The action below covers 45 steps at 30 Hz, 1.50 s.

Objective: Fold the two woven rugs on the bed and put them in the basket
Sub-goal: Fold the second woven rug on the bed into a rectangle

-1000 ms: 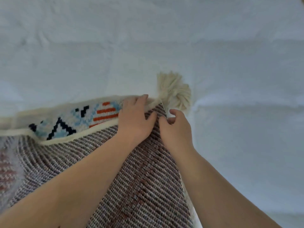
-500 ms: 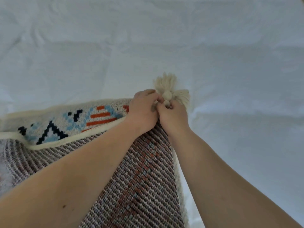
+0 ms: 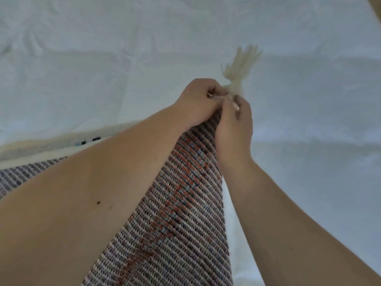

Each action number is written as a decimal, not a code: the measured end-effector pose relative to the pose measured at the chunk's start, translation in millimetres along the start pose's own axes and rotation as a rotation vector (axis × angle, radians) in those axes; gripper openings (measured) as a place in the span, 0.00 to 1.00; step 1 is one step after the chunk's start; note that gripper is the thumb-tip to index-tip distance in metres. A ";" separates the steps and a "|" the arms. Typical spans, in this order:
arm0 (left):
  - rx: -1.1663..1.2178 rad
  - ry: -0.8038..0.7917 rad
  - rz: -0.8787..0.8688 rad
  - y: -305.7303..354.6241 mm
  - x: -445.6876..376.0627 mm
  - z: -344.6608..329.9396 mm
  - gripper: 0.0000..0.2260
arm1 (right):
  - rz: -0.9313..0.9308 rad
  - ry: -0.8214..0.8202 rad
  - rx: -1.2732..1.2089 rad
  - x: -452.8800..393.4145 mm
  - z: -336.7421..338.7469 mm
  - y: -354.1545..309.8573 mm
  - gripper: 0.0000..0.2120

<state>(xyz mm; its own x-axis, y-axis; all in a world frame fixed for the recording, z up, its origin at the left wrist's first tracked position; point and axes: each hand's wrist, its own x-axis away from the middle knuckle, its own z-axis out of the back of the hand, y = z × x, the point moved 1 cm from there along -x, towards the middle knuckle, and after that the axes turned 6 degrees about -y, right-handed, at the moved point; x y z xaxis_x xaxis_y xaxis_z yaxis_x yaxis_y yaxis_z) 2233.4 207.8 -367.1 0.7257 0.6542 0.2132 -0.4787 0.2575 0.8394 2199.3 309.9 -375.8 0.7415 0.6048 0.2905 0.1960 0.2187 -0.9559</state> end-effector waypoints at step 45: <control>0.315 -0.019 0.062 -12.8 37.3 45.4 0.05 | 0.137 0.002 -0.034 -5.0 -22.0 -2.3 0.07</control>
<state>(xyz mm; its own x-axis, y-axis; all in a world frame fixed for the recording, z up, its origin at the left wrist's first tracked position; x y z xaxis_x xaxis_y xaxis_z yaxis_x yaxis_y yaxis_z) 2289.0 196.6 -347.2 0.7106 0.6475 0.2753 -0.3479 -0.0168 0.9374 2209.3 289.5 -376.0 0.7641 0.6255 0.1575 0.1147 0.1085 -0.9875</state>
